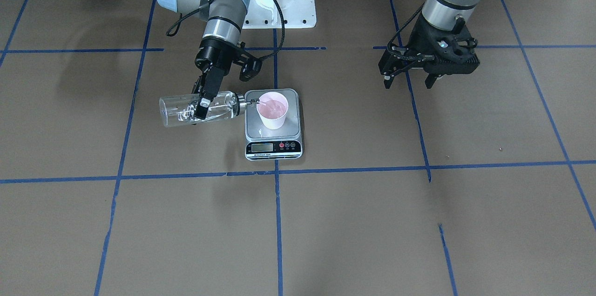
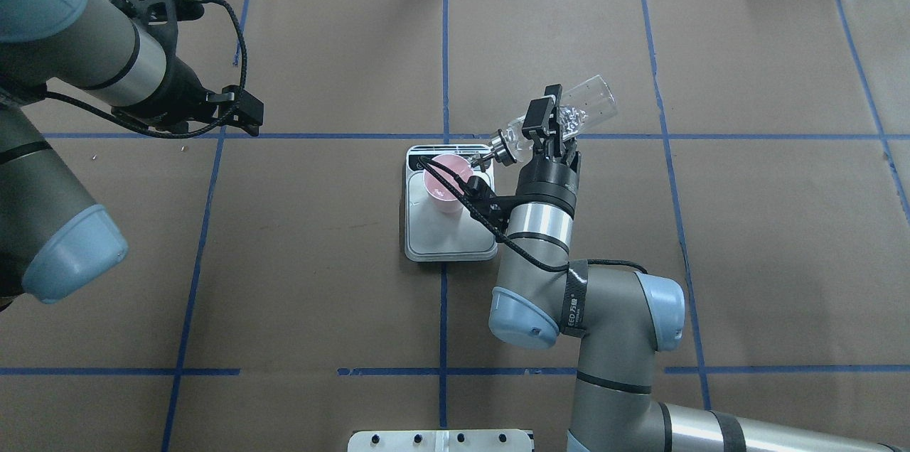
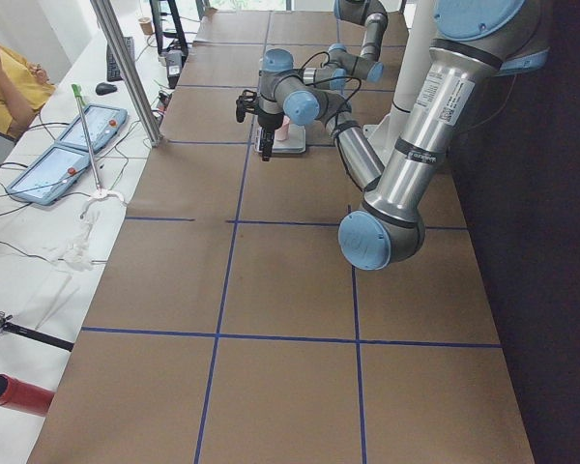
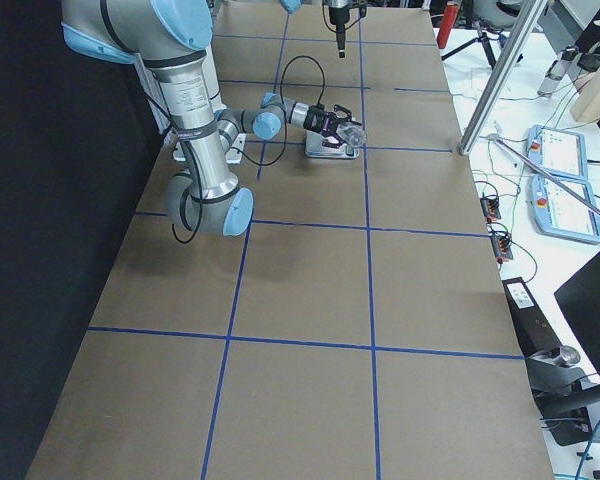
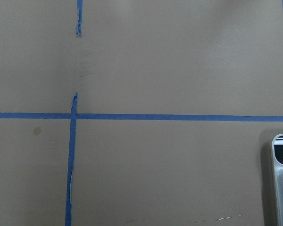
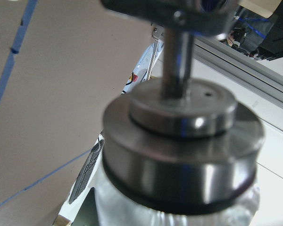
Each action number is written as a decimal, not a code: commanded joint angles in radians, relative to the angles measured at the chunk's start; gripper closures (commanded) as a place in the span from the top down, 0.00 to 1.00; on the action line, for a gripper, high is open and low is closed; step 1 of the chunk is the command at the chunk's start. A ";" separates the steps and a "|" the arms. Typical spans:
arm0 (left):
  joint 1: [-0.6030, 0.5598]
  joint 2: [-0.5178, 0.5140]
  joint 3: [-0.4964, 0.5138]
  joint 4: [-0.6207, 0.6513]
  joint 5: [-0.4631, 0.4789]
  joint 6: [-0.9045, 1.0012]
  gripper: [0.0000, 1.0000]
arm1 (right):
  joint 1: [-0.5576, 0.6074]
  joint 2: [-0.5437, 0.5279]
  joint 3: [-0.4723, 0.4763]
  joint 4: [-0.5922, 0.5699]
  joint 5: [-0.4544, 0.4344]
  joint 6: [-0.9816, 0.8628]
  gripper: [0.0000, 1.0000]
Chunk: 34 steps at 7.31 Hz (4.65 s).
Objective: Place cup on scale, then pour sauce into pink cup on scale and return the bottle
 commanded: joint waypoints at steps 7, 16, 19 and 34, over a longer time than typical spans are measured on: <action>0.001 0.000 0.000 0.000 0.000 -0.004 1.00 | 0.008 0.006 0.019 0.012 0.000 -0.017 0.00; 0.001 -0.003 -0.002 0.000 0.000 -0.004 1.00 | -0.015 -0.051 0.033 0.014 0.091 0.804 0.00; 0.001 -0.005 -0.002 0.000 0.000 -0.004 1.00 | -0.014 -0.101 0.074 0.015 0.175 1.221 0.00; -0.004 -0.003 -0.014 0.003 0.031 -0.010 1.00 | -0.009 -0.538 0.077 0.652 0.293 1.930 0.00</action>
